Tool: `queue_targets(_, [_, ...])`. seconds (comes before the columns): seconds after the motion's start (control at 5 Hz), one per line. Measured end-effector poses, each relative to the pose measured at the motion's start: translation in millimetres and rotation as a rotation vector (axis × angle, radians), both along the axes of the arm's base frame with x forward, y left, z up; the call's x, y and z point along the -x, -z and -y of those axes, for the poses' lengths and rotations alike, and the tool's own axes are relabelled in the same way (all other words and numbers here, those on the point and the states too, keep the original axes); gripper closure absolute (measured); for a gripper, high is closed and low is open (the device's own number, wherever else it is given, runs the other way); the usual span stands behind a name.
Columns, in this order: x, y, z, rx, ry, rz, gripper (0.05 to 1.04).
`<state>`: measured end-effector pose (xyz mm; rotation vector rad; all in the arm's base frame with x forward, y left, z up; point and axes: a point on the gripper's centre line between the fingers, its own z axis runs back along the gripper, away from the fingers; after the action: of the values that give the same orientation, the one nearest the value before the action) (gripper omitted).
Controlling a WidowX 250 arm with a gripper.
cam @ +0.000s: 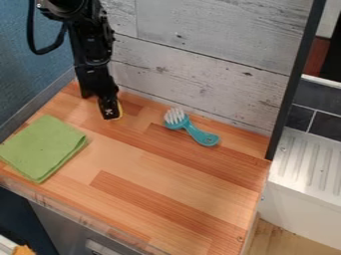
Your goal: Move the yellow corn to the right lower side of the table
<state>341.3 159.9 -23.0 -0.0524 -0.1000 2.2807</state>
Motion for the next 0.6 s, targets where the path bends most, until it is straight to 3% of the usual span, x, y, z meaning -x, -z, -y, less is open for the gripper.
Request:
queue_targets(0.2, [-1,-0.9,7,-0.025,0.025,-0.003,0.526])
queue_targets(0.6, [1,-44.9,20,-0.156,0.077,0.021,0.526])
